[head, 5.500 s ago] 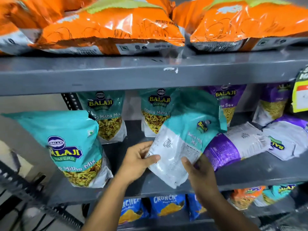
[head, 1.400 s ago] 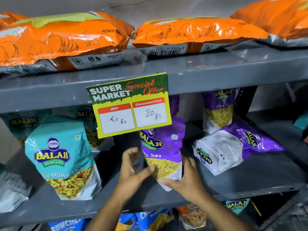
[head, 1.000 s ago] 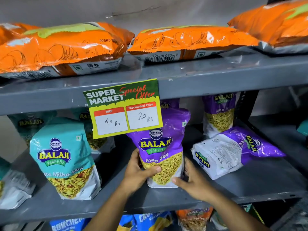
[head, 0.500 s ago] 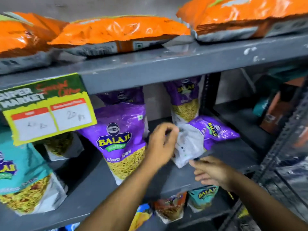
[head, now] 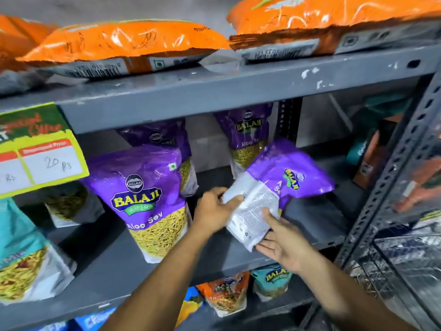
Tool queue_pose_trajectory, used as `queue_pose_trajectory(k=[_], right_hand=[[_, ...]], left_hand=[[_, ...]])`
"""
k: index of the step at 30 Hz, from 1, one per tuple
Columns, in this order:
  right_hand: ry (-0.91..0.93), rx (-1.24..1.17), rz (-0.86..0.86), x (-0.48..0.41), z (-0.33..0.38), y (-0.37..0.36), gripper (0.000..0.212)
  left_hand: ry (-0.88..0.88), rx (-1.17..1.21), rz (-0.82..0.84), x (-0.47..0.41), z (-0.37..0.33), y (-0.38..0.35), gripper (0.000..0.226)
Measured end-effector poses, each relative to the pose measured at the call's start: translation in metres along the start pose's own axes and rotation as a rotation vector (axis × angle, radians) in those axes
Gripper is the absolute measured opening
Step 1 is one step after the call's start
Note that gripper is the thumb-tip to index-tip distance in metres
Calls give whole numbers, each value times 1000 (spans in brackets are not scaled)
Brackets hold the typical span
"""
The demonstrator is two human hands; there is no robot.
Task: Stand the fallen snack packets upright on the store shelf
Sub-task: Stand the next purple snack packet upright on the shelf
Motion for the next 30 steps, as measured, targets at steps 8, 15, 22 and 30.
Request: queue_pose_trajectory(k=[8,15,22,30], right_hand=[[644,313,70,-15,74,27,24],[572,443,105,-41,53,67,26],[771,365,-341,-21,27,71,37],[664,962,-350,-2,-30,15,107]], left_hand=[[-169,183,41,3,-20,-26,45],[-21,179,36,6,17,-62,49],[-94,300,106,-5,-19,-45,83],[-93,159,-154,22,-58,-69,63]])
Point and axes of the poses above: each hand's wrist, its own x-axis away from the middle knuckle, its own y-axis out of the back of the hand, z = x × y, the point moved 1 cm from there along -x, towards the middle knuckle, and after that the axes turned 1 degree about z, right-handed, at the moved point
